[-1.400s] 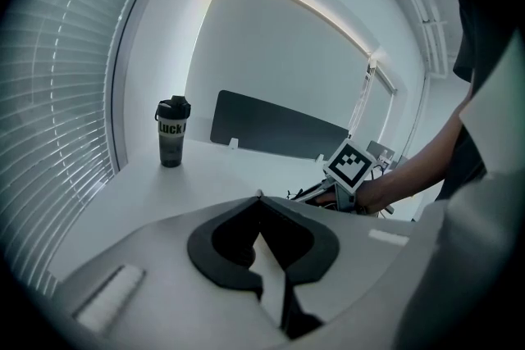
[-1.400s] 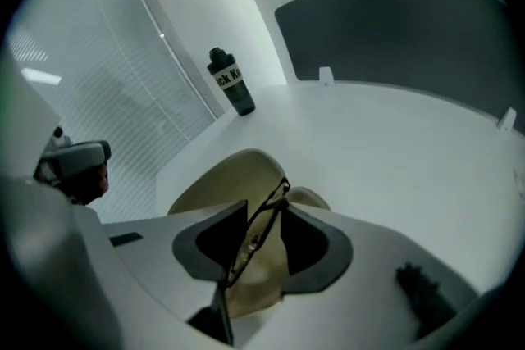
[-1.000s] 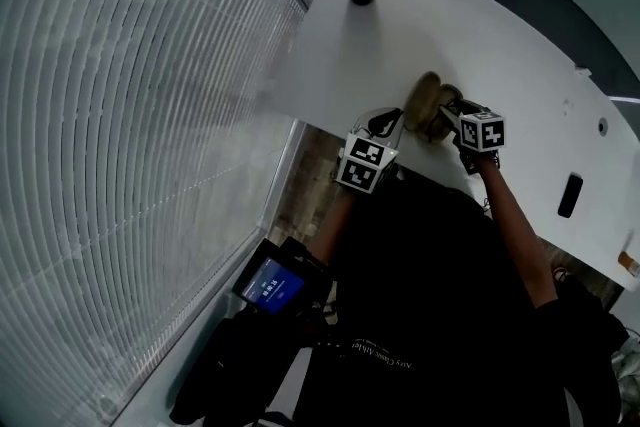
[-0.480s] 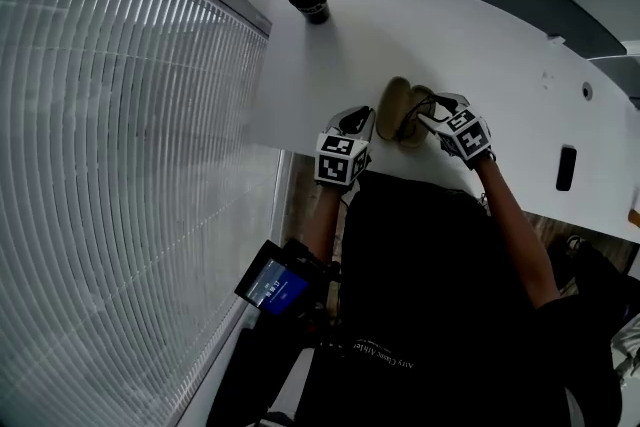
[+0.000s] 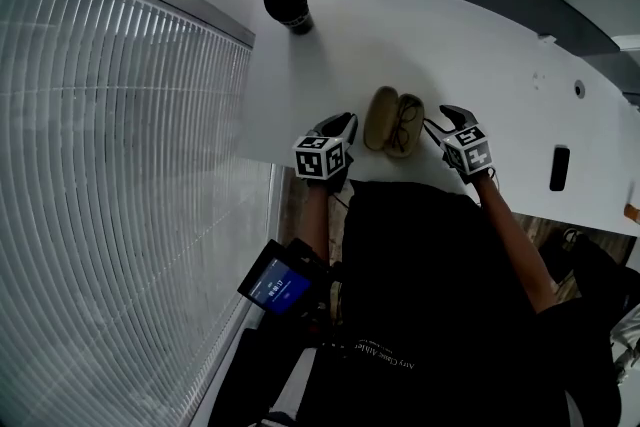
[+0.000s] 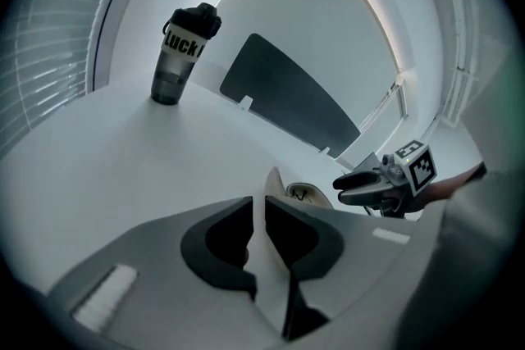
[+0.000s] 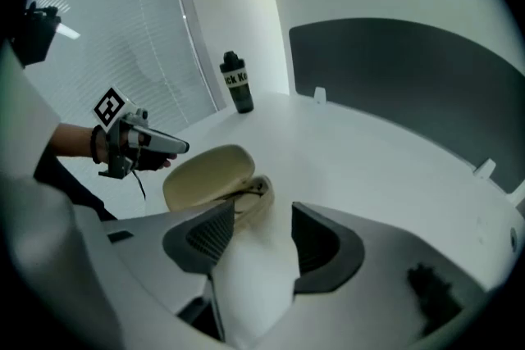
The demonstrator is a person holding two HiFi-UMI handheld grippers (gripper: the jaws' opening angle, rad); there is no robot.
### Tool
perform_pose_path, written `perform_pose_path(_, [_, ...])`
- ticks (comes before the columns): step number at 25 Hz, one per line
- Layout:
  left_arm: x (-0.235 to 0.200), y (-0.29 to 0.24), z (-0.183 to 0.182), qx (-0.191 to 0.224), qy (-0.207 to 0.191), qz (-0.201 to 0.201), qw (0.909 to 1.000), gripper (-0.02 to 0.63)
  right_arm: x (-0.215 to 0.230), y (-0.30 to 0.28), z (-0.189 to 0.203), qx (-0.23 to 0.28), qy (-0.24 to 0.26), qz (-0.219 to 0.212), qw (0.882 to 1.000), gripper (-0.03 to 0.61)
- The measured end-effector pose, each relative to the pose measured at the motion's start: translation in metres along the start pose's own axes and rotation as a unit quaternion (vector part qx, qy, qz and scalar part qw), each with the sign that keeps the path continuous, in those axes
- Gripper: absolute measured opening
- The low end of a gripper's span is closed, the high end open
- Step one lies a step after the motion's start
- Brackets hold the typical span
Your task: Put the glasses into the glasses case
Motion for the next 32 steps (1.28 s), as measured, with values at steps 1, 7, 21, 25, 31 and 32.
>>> perform_pose_path(1, [-0.001,-0.003,0.003,-0.005,0.006,0.003,1.0,0.054,0.004,-0.002,0.01,-0.013,0.002,0.0,1.0,0.227])
perform_pose_path(7, [0.008,-0.018,0.023,-0.05,-0.005,0.039,0.998,0.008,0.006,-0.011,0.031,-0.045,-0.018,-0.007,0.999,0.227])
perform_pose_path(21, [0.085,-0.045,-0.004,-0.153,-0.15,0.103,0.9714,0.008,-0.015,-0.012,0.043,-0.063,0.013,-0.039,0.997,0.221])
perform_pose_path(25, [0.115,-0.061,0.007,-0.184,-0.165,0.138,0.959,0.008,-0.026,-0.01,0.051,-0.069,0.033,-0.065,0.995,0.221])
perform_pose_path(31, [0.134,-0.082,0.025,-0.214,-0.168,0.135,0.9529,0.008,-0.017,0.0,0.055,-0.062,0.044,-0.081,0.994,0.221])
perform_pose_path(32, [0.137,-0.085,0.028,-0.218,-0.169,0.133,0.9519,0.008,-0.012,0.004,0.057,-0.059,0.036,-0.08,0.994,0.221])
Point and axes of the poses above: the fingertips, and each gripper's own axes: y backward along the fingers, x to its right, z out of its underside, the point moved 2 cm from there along y, backward along the fingers, and after that the axes turned 5 degrees about z, right-handed, at the moved point
